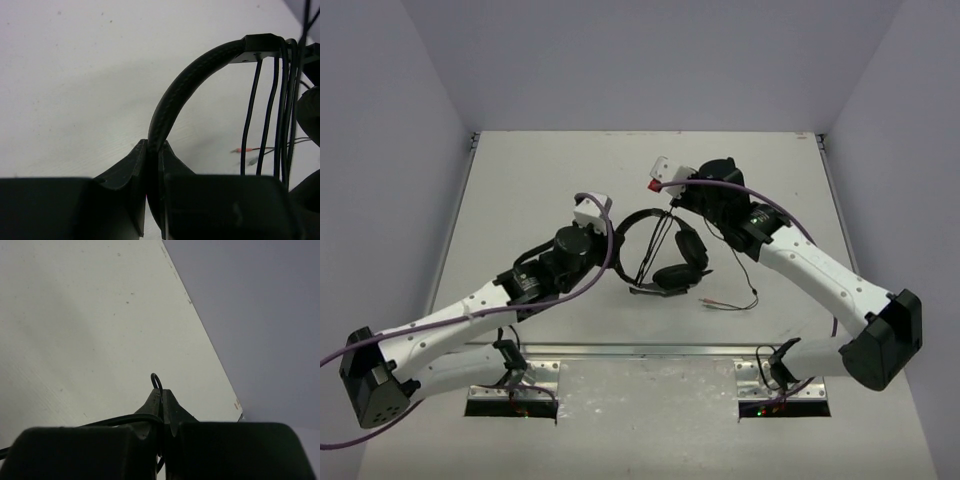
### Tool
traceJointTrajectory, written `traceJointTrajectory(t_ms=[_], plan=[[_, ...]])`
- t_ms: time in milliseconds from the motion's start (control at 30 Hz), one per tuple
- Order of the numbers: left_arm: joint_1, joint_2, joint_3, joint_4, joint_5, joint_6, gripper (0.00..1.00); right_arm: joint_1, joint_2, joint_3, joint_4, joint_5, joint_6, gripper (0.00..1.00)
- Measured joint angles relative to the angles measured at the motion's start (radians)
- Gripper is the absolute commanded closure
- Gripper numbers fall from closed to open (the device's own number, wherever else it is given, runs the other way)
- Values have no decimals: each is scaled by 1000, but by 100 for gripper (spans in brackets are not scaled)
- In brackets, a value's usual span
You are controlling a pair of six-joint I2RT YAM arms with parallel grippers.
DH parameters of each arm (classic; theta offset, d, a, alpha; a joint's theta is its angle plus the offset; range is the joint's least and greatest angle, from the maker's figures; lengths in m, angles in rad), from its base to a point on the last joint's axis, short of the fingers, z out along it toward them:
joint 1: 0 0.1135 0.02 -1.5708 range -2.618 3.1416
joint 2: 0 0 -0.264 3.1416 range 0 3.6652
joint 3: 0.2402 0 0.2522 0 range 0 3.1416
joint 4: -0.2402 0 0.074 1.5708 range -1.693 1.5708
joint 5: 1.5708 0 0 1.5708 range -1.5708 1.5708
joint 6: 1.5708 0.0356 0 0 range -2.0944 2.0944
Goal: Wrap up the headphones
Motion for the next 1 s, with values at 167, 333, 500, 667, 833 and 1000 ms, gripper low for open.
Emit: traceJointTrajectory(t_ms=[167, 333, 500, 667, 833, 1000], plan=[[0, -126, 36, -69, 24, -47, 100, -45, -35, -30, 47, -115, 50, 99], [-2, -158, 187, -271, -47, -88, 100, -72, -78, -45, 109, -302, 190, 84], [-9, -159, 409, -424, -33, -85, 100, -101, -77, -154, 278, -549, 385, 72], [-14, -120, 705, -476, 50, -104, 100, -104, 25, -246, 509, -781, 627, 87], [-15, -64, 892, -559, -31, -173, 100, -85, 186, -278, 780, -891, 832, 99], [-15, 15, 1059, -727, -322, -281, 100, -27, 237, -383, 937, -875, 913, 99]])
